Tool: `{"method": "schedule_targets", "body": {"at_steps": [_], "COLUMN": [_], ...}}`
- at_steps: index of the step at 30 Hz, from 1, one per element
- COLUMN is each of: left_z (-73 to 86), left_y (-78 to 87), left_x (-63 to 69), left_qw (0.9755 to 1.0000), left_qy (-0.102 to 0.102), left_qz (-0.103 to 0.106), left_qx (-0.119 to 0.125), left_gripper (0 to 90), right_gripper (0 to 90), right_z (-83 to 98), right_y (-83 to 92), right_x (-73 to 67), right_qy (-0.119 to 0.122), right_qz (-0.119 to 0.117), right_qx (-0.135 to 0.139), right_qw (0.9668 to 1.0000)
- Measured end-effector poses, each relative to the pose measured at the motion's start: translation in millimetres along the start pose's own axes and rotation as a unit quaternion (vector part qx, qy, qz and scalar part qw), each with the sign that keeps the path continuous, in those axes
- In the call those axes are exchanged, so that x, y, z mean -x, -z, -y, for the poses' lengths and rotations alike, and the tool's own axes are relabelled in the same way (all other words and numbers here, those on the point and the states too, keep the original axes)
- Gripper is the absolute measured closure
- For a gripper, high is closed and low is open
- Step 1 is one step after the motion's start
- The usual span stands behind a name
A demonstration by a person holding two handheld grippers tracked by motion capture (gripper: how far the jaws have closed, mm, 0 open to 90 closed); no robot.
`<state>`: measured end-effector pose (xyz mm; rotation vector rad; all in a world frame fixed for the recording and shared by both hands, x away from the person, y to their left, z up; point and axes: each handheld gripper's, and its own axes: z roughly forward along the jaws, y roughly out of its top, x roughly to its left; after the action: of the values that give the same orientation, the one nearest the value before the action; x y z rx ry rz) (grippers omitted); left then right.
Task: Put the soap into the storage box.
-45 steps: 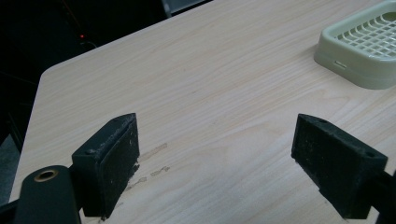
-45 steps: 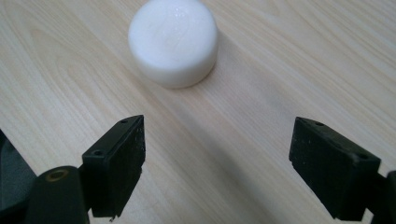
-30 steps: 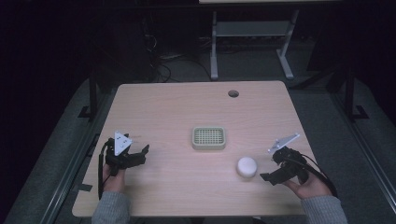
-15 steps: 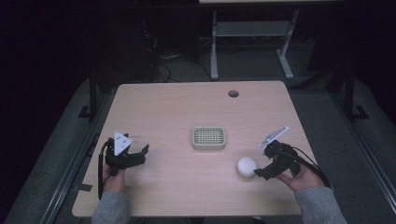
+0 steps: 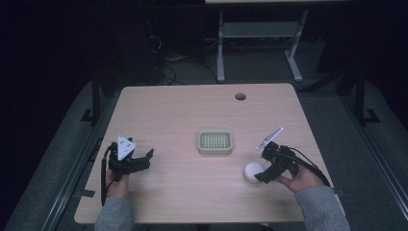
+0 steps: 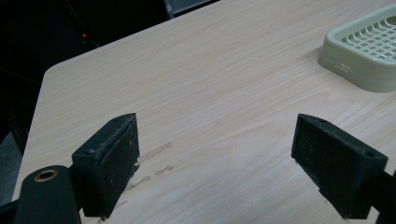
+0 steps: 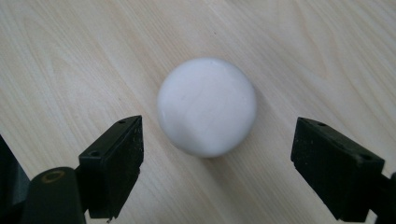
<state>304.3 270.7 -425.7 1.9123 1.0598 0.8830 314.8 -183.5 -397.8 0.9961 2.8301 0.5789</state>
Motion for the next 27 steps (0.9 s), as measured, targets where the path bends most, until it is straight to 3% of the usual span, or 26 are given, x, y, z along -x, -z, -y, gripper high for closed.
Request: {"method": "schedule_targets", "body": {"at_steps": [6,27], "left_z": [0.1,-0.1], "left_y": [-0.2,-0.2], "left_x": [-0.2,-0.7], "left_qw": [1.0000,1.0000], "left_qy": [-0.002,-0.004], "left_qz": [0.001,0.000], "left_qx": [-0.001,-0.002], "left_gripper": [14.8,14.8], "right_gripper": [16.3,15.7], "right_z": [-10.5,-23.5], "right_y": [-6.7,-27.4], "right_x": [-1.0,-0.1], "right_qy": [0.015,0.018], "right_qz": [-0.002,-0.009], "right_qx": [-0.014,-0.059], "right_qw": [0.9998,0.9981]}}
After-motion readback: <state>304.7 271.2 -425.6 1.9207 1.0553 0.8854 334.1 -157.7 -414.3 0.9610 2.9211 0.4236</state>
